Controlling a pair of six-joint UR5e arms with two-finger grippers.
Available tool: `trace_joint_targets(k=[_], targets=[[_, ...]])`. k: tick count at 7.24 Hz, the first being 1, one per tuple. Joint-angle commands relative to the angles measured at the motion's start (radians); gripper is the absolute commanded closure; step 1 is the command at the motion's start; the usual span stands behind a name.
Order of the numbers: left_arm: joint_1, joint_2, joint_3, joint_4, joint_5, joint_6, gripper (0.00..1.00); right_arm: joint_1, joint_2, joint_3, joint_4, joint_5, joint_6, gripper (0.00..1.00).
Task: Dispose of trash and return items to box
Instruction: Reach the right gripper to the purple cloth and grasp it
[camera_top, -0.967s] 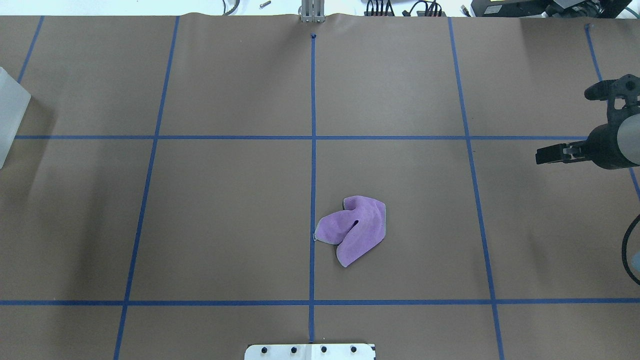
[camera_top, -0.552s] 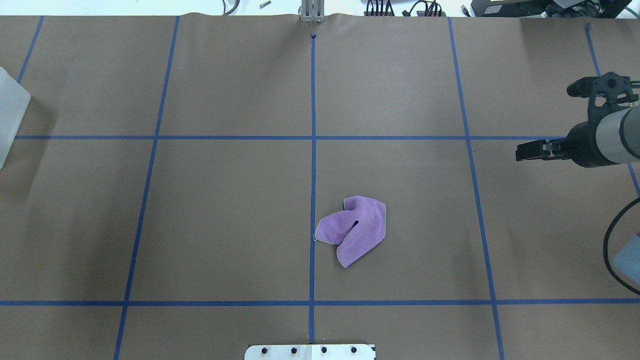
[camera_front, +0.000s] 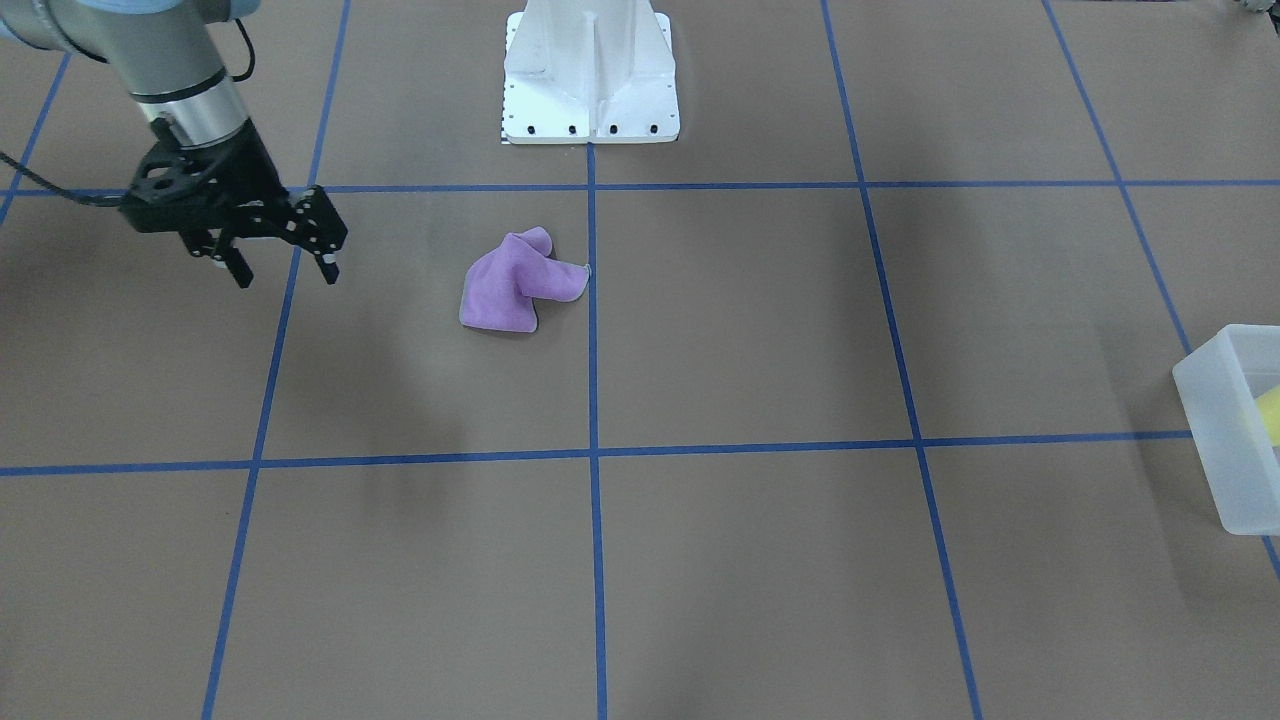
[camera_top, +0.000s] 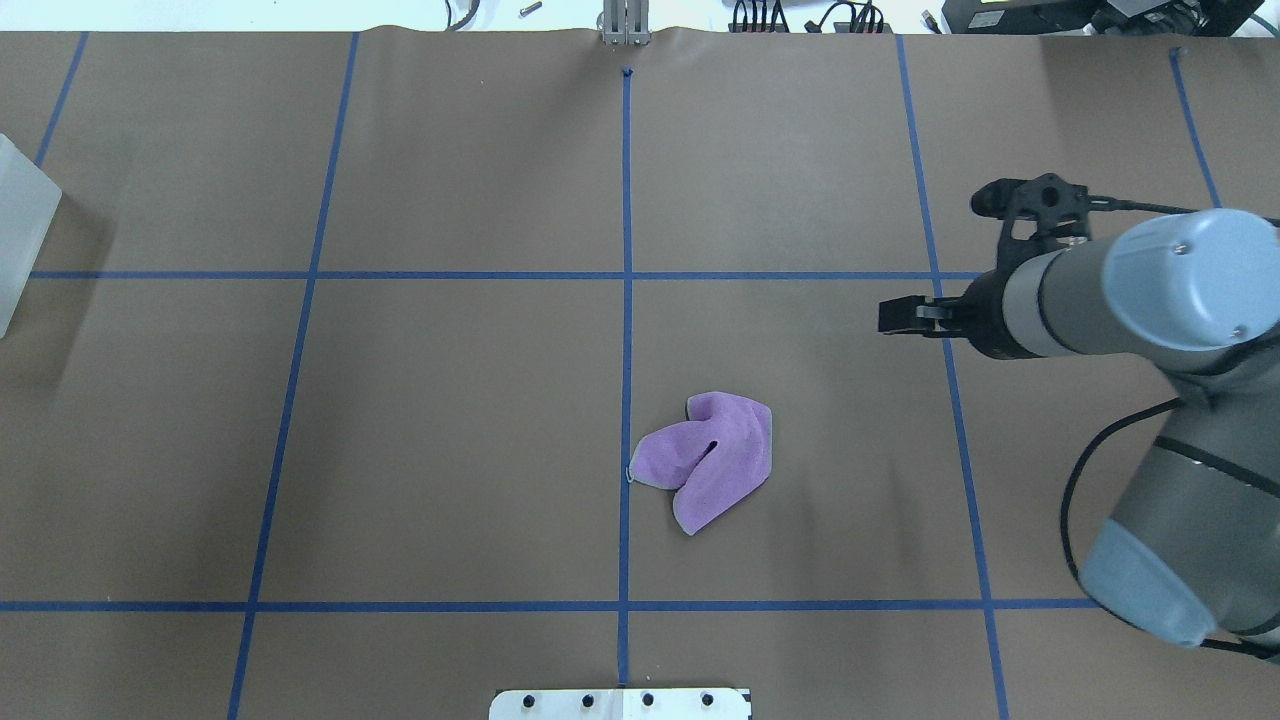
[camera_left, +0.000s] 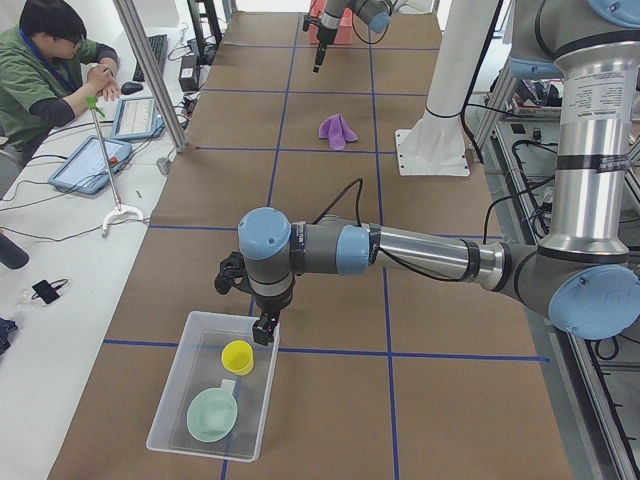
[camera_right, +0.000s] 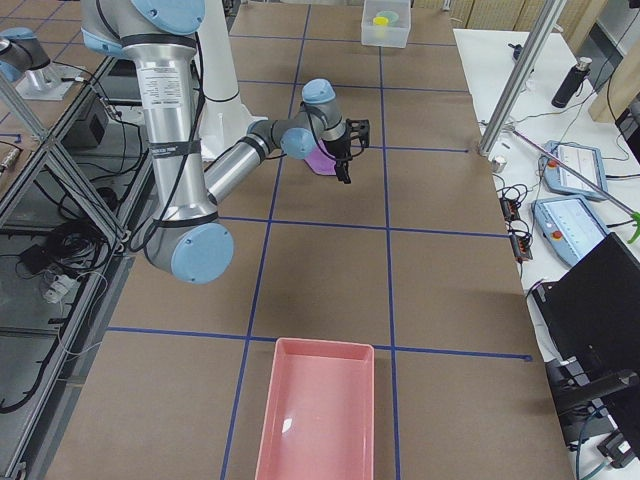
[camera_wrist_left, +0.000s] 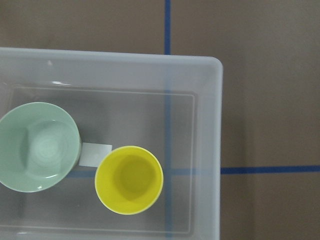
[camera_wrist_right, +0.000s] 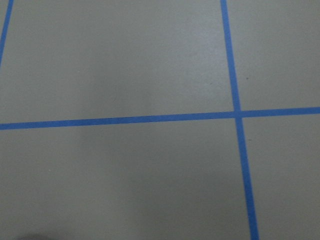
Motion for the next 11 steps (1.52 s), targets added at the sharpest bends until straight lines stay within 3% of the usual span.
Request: trace_joint_targets(k=[1, 3, 4, 5, 10, 11], targets=[[-0.004, 0.003, 0.003, 0.002, 0.003, 0.009, 0.01, -0.173, 0.191, -0.002, -0.212, -0.155, 0.169, 0.0], [-0.004, 0.005, 0.009, -0.001, 0.003, 0.009, 0.01, -0.326, 0.202, -0.009, -0.219, -0.286, 0.269, 0.05], [-0.004, 0.005, 0.009, -0.001, 0.003, 0.009, 0.01, -0.366, 0.201, -0.03, -0.219, -0.319, 0.32, 0.15], [-0.004, 0.005, 0.011, -0.001, 0.003, 0.011, 0.01, -0.38, 0.214, -0.058, -0.216, -0.342, 0.326, 0.28], [-0.004, 0.016, 0.011, -0.002, 0.001, 0.011, 0.01, -0.382, 0.28, -0.124, -0.214, -0.356, 0.325, 0.34], [-0.004, 0.016, 0.012, -0.002, 0.001, 0.011, 0.01, -0.382, 0.28, -0.124, -0.214, -0.374, 0.32, 0.45]])
